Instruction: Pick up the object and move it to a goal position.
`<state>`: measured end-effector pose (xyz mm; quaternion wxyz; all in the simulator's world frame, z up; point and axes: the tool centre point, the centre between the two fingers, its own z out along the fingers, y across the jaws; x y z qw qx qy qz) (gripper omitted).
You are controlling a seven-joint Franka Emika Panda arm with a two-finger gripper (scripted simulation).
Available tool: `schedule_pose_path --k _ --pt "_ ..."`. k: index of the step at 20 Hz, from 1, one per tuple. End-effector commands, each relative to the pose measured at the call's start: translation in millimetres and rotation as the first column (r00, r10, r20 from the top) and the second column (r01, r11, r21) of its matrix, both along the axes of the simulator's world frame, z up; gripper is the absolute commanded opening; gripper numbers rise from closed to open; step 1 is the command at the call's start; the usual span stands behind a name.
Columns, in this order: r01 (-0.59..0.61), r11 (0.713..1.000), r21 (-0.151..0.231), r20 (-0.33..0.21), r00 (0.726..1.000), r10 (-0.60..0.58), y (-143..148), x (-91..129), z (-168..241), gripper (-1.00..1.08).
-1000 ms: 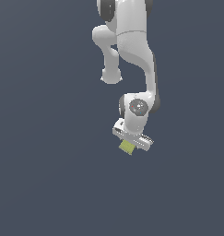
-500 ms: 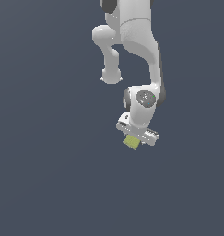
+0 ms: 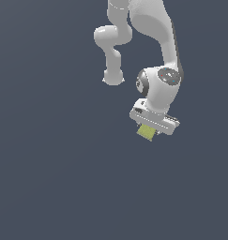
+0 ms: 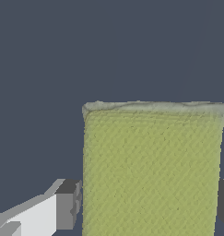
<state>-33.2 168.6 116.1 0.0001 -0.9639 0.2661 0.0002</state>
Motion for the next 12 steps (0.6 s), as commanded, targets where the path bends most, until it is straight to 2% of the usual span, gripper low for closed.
schedule_pose_path --k 1,7,12 --pt "0.001 1.0 -0.001 0.001 1.0 -0.001 10.7 -5.4 16.8 -1.0" --pt "0.001 1.0 -0.001 0.001 1.0 -0.001 27.1 -12.7 40.8 -1.0" --pt "0.001 1.0 -0.001 0.001 1.0 -0.001 30.5 -12.9 45.0 -1.0"
